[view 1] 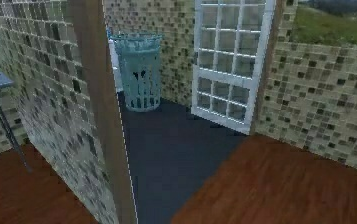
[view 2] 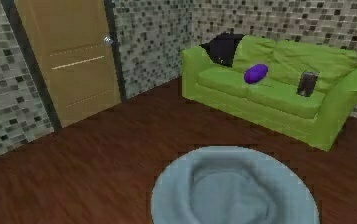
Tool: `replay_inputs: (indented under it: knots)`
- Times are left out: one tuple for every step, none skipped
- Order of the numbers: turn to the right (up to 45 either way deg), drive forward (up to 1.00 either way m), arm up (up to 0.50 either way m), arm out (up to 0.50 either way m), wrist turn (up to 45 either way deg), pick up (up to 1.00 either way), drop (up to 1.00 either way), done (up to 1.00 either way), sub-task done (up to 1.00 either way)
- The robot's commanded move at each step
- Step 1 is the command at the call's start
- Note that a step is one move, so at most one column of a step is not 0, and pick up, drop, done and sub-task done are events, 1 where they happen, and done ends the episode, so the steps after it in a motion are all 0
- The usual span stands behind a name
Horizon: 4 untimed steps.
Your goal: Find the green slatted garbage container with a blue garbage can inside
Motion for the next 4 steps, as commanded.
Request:
replay_inputs:
  knots:
    - [18.0, 0.0, 0.0, 0.0, 0.0, 0.0, 0.0, 0.0, 0.0]
    - [0.0, 0.7, 0.0, 0.0, 0.0, 0.0, 0.0, 0.0, 0.0]
    - [-18.0, 0.0, 0.0, 0.0, 0.0, 0.0, 0.0, 0.0, 0.0]
    - [0.0, 0.4, 0.0, 0.0, 0.0, 0.0, 0.0, 0.0, 0.0]
